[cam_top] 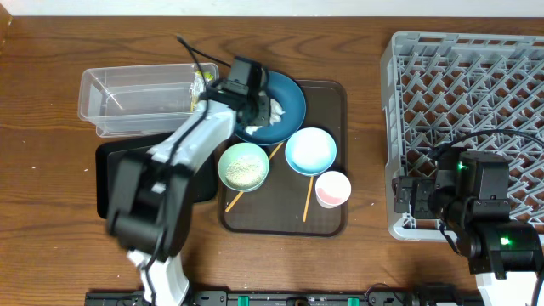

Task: Sort waste into correct bins and load items into the dishwasher rack
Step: 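Carry the tissue with the left gripper into the clear bin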

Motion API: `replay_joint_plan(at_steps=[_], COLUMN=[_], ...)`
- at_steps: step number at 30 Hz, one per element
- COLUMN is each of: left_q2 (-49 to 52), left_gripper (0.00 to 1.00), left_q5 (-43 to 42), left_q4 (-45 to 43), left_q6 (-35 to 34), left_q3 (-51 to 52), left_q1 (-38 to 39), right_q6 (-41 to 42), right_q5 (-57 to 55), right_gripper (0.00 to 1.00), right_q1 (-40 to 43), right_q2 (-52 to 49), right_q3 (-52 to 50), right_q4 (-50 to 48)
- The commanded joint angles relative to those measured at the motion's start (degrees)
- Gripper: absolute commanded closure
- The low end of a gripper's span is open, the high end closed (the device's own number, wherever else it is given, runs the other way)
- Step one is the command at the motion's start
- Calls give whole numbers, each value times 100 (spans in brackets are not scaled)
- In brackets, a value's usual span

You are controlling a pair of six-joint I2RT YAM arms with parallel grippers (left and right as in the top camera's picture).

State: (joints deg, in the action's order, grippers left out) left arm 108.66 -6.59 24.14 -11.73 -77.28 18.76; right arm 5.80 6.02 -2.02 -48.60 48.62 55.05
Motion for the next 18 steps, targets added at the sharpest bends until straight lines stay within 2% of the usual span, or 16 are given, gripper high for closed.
replay_joint_plan(at_steps=[1, 8, 15, 18], left_q2=[-789, -1626, -1421, -1233], left_gripper=[94, 94, 93, 88], left_q5=[409, 723, 752, 750], left_q4=[299, 662, 492, 402], left_q6=[57, 315, 315, 313], left_q3=[-66, -63, -63, -61], left_q1=[-232, -1016, -1759, -1967], right_q6=[-50, -48, -48, -48], right_q5=[44, 44, 44, 44], right_gripper=[1, 1, 1, 1], right_q1=[-116, -116, -116, -116], right_q2=[20, 20, 20, 20], right_q3=[109, 109, 109, 109], right_q4=[0, 4, 7, 9])
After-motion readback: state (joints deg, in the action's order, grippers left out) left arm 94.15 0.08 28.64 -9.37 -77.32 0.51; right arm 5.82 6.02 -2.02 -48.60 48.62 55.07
